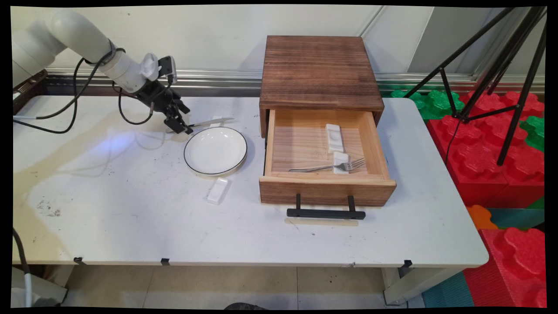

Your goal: Pick up the knife from the left of the white plate, then place the picked object into the drawer

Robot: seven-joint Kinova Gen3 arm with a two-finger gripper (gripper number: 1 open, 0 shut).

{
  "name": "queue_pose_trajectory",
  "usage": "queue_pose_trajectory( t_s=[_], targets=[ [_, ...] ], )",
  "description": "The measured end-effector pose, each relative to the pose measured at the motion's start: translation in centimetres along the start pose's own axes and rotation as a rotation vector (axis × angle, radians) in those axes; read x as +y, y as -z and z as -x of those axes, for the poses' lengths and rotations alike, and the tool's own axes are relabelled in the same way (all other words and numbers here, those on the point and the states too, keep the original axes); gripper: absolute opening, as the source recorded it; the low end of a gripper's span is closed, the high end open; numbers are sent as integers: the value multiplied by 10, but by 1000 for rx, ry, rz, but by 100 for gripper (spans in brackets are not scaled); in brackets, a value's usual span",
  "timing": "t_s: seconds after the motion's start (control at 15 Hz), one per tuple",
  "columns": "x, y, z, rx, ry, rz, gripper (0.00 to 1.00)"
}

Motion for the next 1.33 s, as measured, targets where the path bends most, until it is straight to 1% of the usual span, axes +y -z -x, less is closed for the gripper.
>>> queue_pose_trajectory(
  t_s=[0.2,0.27,1.0,1.33],
  targets=[
    [2,-2,-1,-1,-13,12,100],
    [2,-3,-2,0,-16,15,0],
    [0,-4,-6,8,-22,28,0],
    [1,5,-6,5,-26,31,0]
  ],
)
